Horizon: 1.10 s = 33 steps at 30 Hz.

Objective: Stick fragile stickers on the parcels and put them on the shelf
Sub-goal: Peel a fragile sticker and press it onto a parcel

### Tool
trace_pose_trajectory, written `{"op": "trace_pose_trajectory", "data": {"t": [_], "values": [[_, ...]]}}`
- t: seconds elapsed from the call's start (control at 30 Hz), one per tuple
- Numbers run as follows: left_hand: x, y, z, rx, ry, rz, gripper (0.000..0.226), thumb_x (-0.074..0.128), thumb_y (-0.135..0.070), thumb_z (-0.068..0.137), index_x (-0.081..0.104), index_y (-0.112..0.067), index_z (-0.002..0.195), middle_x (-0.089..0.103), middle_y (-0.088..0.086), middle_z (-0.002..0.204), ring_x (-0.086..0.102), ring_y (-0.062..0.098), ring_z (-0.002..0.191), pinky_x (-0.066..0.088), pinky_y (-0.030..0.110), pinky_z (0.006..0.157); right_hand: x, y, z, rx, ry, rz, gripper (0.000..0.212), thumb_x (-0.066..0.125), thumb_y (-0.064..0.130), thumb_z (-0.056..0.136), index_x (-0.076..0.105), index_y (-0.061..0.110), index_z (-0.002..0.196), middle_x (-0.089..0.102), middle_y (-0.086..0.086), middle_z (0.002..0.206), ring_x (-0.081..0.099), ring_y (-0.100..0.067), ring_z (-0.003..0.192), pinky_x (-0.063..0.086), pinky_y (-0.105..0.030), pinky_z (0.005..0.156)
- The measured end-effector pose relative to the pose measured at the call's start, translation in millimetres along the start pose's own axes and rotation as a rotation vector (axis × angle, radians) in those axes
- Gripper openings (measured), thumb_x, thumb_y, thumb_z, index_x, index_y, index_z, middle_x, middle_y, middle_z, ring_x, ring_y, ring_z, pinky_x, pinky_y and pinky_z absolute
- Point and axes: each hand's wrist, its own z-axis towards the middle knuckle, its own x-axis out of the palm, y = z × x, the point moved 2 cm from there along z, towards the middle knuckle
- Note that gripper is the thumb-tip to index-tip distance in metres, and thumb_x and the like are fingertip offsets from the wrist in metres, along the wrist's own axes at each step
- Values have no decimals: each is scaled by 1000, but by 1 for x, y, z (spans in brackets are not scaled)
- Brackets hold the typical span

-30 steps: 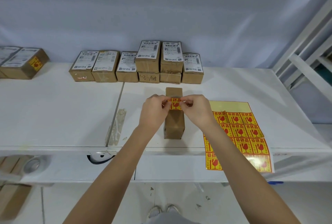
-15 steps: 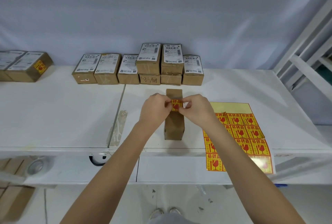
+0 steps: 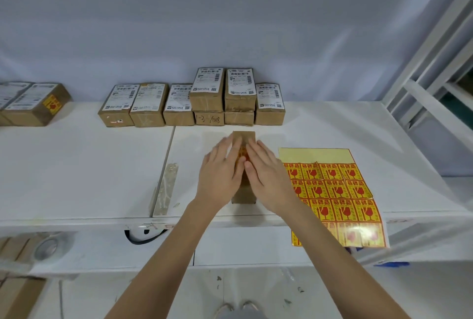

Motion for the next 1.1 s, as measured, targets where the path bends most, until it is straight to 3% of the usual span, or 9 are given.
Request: {"op": "trace_pose_trajectory", "data": {"t": [0.1, 0.2, 0.43, 0.5, 0.6, 0.7, 0.9, 1.0, 1.1], "values": [[6, 2, -3, 89, 153, 104, 72, -9, -47, 86, 10, -22, 150, 7, -8, 158, -5, 10, 145, 1, 35, 119, 10, -5, -7, 3, 68, -54, 74, -9, 53, 88, 9, 18, 150, 6, 6, 158, -7, -3, 143, 0, -21, 114], [6, 6, -3, 84, 196, 183, 73, -15, -49, 84, 2, -24, 150, -1, -10, 158, -11, 9, 145, -7, 35, 118, 10, -7, -7, 6, 82, -92, 70, -7, 51, 89, 7, 19, 150, 3, 7, 158, -10, -2, 142, -4, -20, 113], [0, -2, -6, 35, 140, 305, 79, -11, -50, 84, 15, -16, 150, 15, 1, 157, 6, 19, 146, -3, 41, 117, 4, -6, -7, 19, 64, -85, 86, -21, 60, 81, 14, 21, 150, 7, 9, 158, -6, -5, 145, -3, -23, 114], [-1, -3, -5, 30, 163, 318, 76, -10, -49, 86, 10, -15, 150, 9, 2, 158, 1, 18, 146, -5, 40, 118, -3, 1, -3, 0, 66, -65, 81, -14, 58, 83, 16, 22, 150, 6, 9, 158, -9, -3, 144, -3, -25, 115], [0, -2, -4, 25, 236, 391, 60, 10, -40, 98, -7, -14, 150, -9, 3, 158, -13, 18, 145, -7, 42, 118, -3, 15, 2, -58, 137, -83, 80, -10, 56, 84, 13, 18, 150, 6, 7, 158, -12, -3, 143, -4, -33, 119], [0, -3, -4, 8, 247, 382, 59, 15, -37, 100, -9, -15, 149, -11, 1, 158, -14, 16, 145, -6, 41, 118, 2, 15, 3, -22, 169, -121, 84, -13, 59, 81, 6, 16, 151, 3, 4, 159, -12, -6, 144, -5, -35, 119], [2, -3, -4, 21, 209, 359, 85, -23, -49, 75, -1, -18, 151, -1, -1, 159, -7, 15, 146, -7, 39, 117, 0, -4, -2, 29, 199, -174, 81, -12, 61, 80, -5, 20, 150, -12, 6, 158, -20, -5, 141, -12, -32, 117], [-2, -4, -2, 27, 209, 345, 85, -19, -49, 75, 3, -16, 151, 3, 4, 159, -2, 20, 146, -4, 40, 117, -1, -9, -4, 43, 194, -187, 78, -11, 60, 83, -6, 21, 150, -13, 8, 157, -22, -4, 140, -13, -32, 116], [-5, -12, 3, 148, 160, 333, 72, 3, -40, 86, 25, -8, 147, 26, 11, 154, 17, 25, 144, 13, 45, 117, 1, -9, -5, 42, 168, -143, 79, -14, 60, 82, -4, 21, 150, -10, 7, 158, -20, -3, 141, -10, -32, 118]]}}
